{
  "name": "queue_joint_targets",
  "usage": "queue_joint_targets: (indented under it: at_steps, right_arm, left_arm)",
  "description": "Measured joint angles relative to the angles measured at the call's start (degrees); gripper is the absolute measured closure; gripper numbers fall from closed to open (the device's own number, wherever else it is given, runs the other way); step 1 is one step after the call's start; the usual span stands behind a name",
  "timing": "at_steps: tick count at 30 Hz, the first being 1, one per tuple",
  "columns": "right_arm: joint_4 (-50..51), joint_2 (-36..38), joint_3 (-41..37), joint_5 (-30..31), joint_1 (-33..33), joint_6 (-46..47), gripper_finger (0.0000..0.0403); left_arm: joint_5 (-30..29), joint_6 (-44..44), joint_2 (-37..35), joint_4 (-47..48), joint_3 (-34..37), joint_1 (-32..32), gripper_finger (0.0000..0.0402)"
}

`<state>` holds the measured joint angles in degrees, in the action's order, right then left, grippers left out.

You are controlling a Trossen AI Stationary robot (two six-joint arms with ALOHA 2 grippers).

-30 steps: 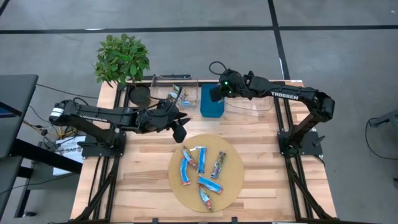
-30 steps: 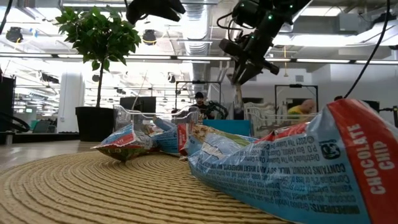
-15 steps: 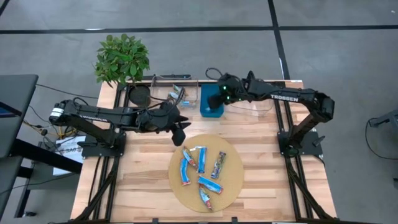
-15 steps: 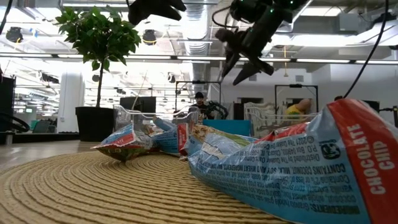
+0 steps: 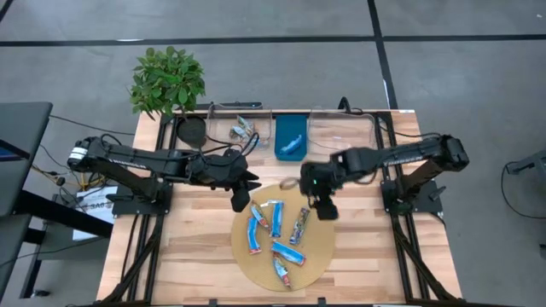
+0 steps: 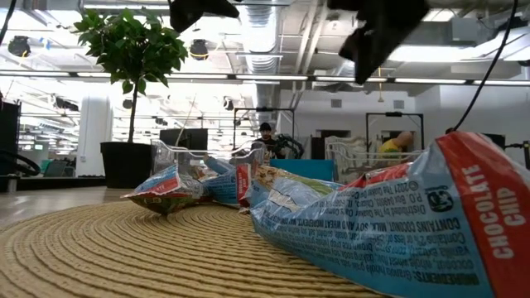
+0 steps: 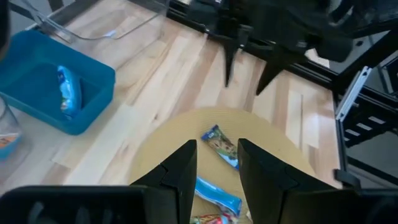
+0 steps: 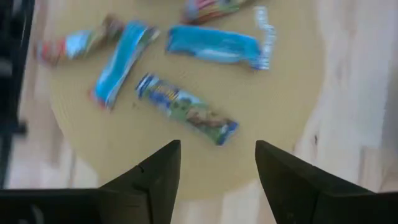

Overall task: Pick and place Granola Bars by type
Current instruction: Put the blue granola bar into the blue bin

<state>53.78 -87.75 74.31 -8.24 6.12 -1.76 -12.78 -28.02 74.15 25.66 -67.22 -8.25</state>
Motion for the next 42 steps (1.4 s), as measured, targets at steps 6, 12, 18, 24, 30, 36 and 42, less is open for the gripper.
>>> queue_joint_targets:
  at_steps: [6,12,18,24,30,36,42]
  right_arm:
    - [0.9,-2.1,0.1,7.8,7.5,-14.0,0.0207]
    - [-1.3,-6.6,0.1,10.3,9.6,-19.7,0.0211]
    - [-0.8,-12.2,0.1,10.1,9.5,-23.2,0.0212]
    - [-2.0,-17.2,0.1,9.9,9.5,-25.8,0.0212]
    - [-2.9,-19.6,0.0,9.6,9.5,-25.9,0.0212]
    - [-7.5,-21.0,0.2,9.6,9.5,-28.3,0.0212]
    - [-8.3,-23.4,0.1,8.3,9.5,-29.6,0.0212]
  left_arm:
    - [0.1,-2.7,0.0,0.2,0.0,-0.4,0.0294]
    - [0.0,-5.2,0.0,0.2,0.0,-0.4,0.0294]
    - [0.0,-7.2,0.0,0.5,0.0,-0.4,0.0294]
    - [-0.2,-7.8,0.0,0.5,0.0,-0.4,0.0294]
    - [-0.3,-7.8,0.0,0.6,0.0,-0.4,0.0294]
    - [-1.6,-8.3,0.0,0.6,0.0,-0.4,0.0294]
    - [-1.6,-8.9,0.0,0.6,0.0,-0.4,0.0294]
